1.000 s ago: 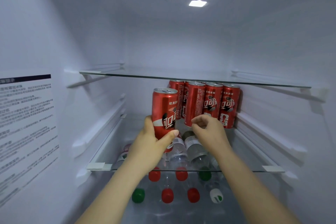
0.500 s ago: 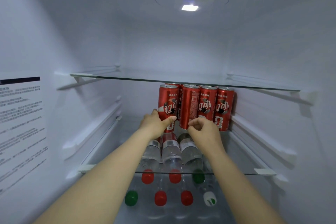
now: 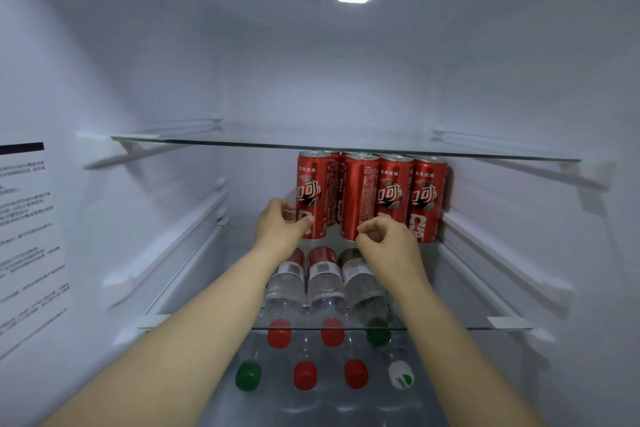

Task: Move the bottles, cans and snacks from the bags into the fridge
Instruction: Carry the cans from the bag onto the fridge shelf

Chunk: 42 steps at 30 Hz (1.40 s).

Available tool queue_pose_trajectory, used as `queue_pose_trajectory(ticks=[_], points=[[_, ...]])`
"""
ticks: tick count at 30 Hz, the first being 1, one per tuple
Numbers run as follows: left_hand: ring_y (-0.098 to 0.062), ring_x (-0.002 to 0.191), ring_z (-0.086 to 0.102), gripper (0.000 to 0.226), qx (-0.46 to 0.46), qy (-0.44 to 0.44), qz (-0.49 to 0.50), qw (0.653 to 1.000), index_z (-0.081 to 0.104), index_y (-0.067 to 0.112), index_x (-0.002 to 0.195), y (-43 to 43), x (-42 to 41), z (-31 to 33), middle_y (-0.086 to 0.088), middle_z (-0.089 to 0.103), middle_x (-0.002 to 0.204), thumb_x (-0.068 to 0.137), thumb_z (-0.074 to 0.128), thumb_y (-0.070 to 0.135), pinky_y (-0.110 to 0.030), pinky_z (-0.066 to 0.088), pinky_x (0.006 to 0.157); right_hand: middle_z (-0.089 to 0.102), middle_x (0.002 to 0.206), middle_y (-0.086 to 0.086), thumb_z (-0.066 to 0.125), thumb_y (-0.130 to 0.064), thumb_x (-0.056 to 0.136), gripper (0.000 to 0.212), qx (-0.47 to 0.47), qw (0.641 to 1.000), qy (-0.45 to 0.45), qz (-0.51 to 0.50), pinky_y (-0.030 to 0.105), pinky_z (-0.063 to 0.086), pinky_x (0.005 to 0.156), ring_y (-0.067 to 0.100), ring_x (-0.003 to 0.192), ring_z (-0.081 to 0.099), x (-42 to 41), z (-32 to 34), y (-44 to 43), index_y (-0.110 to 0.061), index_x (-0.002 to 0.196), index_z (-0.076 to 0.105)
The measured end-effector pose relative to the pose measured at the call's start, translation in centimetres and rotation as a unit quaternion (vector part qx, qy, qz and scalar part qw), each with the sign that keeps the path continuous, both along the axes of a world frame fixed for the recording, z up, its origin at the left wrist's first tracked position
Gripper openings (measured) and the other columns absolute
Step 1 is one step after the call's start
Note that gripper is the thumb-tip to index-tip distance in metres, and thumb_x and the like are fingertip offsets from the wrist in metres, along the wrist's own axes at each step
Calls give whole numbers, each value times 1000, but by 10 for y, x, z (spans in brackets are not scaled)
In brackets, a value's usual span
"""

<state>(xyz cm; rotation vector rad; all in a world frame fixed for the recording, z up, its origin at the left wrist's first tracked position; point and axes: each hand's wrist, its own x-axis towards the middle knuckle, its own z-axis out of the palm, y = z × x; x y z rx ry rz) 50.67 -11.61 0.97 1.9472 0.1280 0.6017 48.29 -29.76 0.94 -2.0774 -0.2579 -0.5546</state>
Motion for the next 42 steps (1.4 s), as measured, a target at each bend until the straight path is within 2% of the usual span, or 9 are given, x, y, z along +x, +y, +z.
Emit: queue_pose_trajectory(ticks=[3, 11, 13, 20, 25, 28, 32, 37, 42], points=[[-18, 100, 59, 36, 4, -8, -5, 1000, 54, 12, 116, 0, 0, 0, -1, 60, 108, 87, 68, 27, -39, 51, 91, 65, 87, -9, 62, -15, 87, 11, -1, 1000, -1, 0, 23, 51, 73, 5, 82, 60, -1, 0, 0, -19, 94, 68], [-29, 104, 64, 24, -119, -7, -124, 985, 57, 12, 114, -8, -5, 2, -13, 61, 115, 92, 59, 6, -41, 55, 90, 64, 86, -10, 61, -15, 87, 11, 4, 1000, 4, 3, 24, 52, 75, 5, 82, 60, -2, 1, 1, -19, 95, 68], [-27, 102, 65, 23, -113, -12, -130, 985, 56, 13, 114, -9, -7, 3, -11, 61, 115, 92, 59, 6, -40, 54, 92, 64, 86, -10, 61, -15, 87, 11, 2, 1000, 6, 2, 24, 52, 74, 4, 82, 60, -1, 0, 1, -19, 95, 68], [-22, 104, 64, 36, -39, -6, -110, 993, 56, 13, 125, -11, -13, 5, -8, 62, 121, 90, 62, 15, -45, 52, 95, 64, 87, -11, 62, -17, 87, 13, -13, 1000, 8, 3, 25, 51, 75, 5, 84, 60, 1, 0, 2, -19, 98, 68], [-13, 98, 57, 45, 87, -3, -8, 996, 52, 11, 131, -10, -31, 19, -4, 63, 120, 88, 63, 18, -28, 47, 84, 65, 90, -10, 61, -18, 87, 14, -35, 999, 7, 2, 17, 44, 64, 4, 82, 59, 4, 0, 2, -20, 99, 68], [-13, 97, 55, 42, 191, 8, 4, 981, 54, 14, 127, -18, -56, 25, -1, 63, 117, 87, 63, 23, -24, 41, 80, 66, 91, -8, 61, -18, 87, 15, -46, 999, -2, 8, 20, 47, 67, 7, 83, 60, 4, 0, 3, -19, 101, 68], [-20, 111, 54, 38, 299, -37, 68, 951, 54, 16, 125, -32, -80, 9, -1, 61, 119, 88, 56, 23, -32, 43, 91, 67, 91, -8, 61, -19, 87, 15, -60, 998, -14, 0, 25, 52, 73, 8, 83, 61, 2, 0, 3, -18, 101, 68], [-24, 103, 56, 28, 280, -46, 79, 956, 59, 13, 113, -32, -73, -1, -4, 63, 109, 85, 55, 20, -37, 47, 88, 66, 92, -8, 61, -18, 87, 14, -86, 993, -66, -39, 25, 52, 72, 7, 82, 61, -8, 5, 2, -20, 100, 65], [-25, 99, 57, 25, 275, -51, 36, 959, 60, 11, 108, -30, -66, -2, -7, 63, 105, 84, 56, 16, -39, 49, 85, 67, 96, -7, 60, -21, 89, 17, -179, 976, -95, -82, 29, 54, 72, 10, 83, 61, -31, 16, -7, -19, 106, 64]])
